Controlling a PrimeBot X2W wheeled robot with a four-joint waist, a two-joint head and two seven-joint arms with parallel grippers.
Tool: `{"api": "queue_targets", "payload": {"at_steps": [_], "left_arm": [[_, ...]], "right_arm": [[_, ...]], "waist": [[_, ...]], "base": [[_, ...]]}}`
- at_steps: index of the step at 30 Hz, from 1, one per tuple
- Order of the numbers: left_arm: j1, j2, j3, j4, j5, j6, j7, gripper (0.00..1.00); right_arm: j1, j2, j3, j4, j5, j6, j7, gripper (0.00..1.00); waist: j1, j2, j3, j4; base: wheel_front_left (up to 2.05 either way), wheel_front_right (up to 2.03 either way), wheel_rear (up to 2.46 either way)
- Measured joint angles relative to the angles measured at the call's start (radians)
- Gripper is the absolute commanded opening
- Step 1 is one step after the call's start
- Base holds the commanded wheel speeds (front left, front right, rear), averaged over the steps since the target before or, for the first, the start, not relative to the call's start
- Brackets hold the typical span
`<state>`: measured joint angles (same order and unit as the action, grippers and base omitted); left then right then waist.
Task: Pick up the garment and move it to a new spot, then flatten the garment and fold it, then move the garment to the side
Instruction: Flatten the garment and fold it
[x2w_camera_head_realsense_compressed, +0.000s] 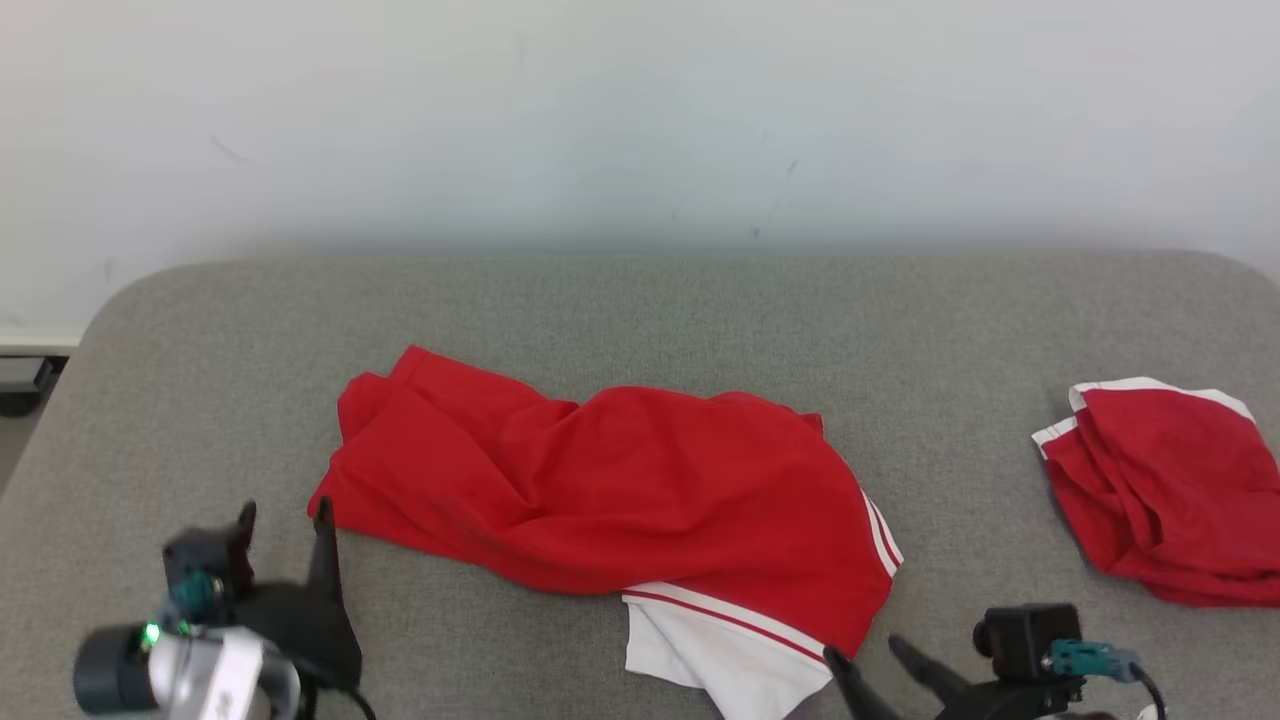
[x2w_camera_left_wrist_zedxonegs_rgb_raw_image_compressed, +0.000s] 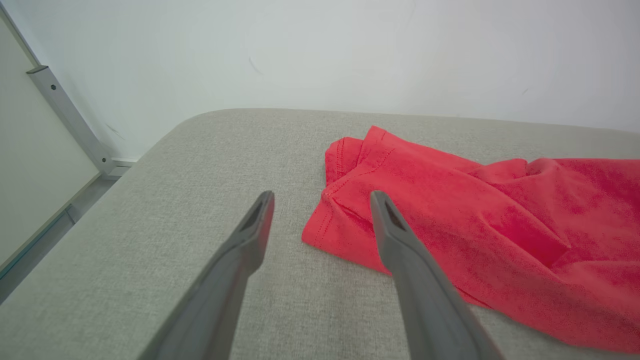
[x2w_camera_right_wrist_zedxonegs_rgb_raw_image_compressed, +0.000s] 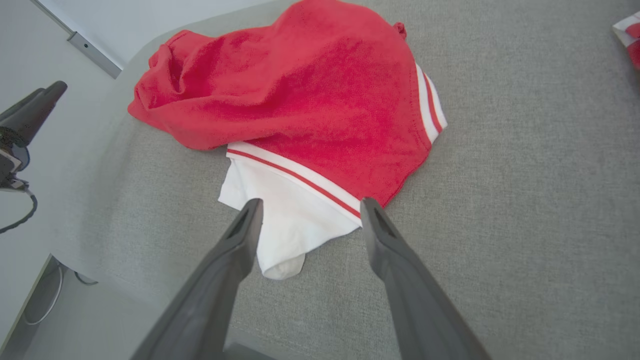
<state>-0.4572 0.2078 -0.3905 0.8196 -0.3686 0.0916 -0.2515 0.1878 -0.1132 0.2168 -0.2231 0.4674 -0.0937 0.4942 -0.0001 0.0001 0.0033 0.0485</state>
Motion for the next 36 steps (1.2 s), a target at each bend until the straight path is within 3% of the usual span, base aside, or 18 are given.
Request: {"api": "queue_targets", "payload": {"at_steps": [10,16,23,30,36], "left_arm": [[0.27,-0.001,0.005,-0.277,0.021,0.013,-0.004,1.0],[0.4,0.05,-0.028,-0.494,0.035,-0.046,-0.004,1.0],[0.479,0.118,-0.035,-0.653,0.044,-0.075,-0.004,1.0],[0.538,0.174,0.044,-0.777,0.041,-0.046,-0.004,1.0],[0.574,0.186,0.07,-0.837,0.025,-0.033,-0.001,1.0]], "right_arm": [[-0.02,0.032,-0.079,0.02,-0.006,0.006,-0.231,1.0],[-0.019,0.026,-0.179,0.05,0.011,0.007,-0.344,1.0],[-0.006,-0.007,-0.222,0.07,0.025,0.033,-0.401,1.0],[0.012,-0.021,-0.224,0.09,0.024,0.048,-0.425,1.0],[0.006,-0.02,-0.189,0.102,0.022,0.068,-0.433,1.0]], "waist": [[0.0,0.0,-0.05,0.01],[0.0,0.0,-0.072,0.034],[0.0,0.0,-0.083,0.06],[0.0,-0.0001,-0.084,0.085],[0.0001,0.0,-0.082,0.092]], "base": [[0.0,0.0,0.0],[0.0,0.0,0.0],[0.0,0.0,0.0],[0.0,0.0,0.0],[0.0,0.0,0.0]]}}
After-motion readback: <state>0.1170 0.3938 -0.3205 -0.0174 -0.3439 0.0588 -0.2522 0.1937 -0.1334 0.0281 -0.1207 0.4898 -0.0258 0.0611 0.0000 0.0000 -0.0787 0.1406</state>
